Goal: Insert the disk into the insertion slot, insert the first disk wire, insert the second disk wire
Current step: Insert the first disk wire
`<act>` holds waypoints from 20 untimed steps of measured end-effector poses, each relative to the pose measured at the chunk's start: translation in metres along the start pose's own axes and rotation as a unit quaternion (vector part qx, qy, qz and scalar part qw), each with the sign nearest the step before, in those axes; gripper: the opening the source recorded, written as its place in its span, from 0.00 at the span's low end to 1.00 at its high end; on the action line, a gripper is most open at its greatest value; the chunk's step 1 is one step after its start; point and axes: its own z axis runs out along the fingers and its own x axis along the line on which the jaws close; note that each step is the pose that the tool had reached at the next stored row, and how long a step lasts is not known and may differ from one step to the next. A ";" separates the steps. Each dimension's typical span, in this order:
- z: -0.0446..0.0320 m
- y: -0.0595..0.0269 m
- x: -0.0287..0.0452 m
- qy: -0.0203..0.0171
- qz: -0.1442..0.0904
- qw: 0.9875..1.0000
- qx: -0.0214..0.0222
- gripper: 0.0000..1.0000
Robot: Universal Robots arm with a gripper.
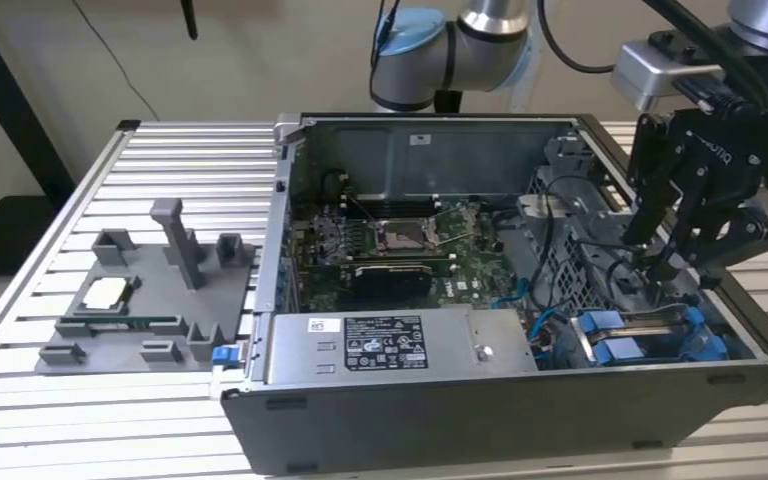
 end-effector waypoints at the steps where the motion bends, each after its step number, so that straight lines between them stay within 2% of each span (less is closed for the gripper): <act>1: 0.0006 0.0000 -0.0004 -0.001 -0.002 1.000 0.002 0.47; 3: 0.0014 0.0000 -0.0006 -0.003 -0.006 1.000 0.005 0.47; 5: 0.0024 0.0000 -0.0007 -0.007 -0.008 1.000 0.008 0.47; 8: 0.0034 0.0001 -0.0006 -0.019 -0.010 1.000 0.010 0.45; 10: 0.0038 0.0001 -0.0006 -0.027 -0.011 1.000 0.011 0.32; 11: 0.0040 0.0001 -0.0006 -0.030 -0.011 0.999 0.012 0.32; 12: 0.0042 0.0001 -0.0006 -0.031 -0.011 0.999 0.012 0.32; 13: 0.0042 0.0001 -0.0007 -0.031 -0.012 0.999 0.012 0.25; 20: 0.0047 0.0002 -0.0006 -0.031 -0.013 0.999 0.013 0.25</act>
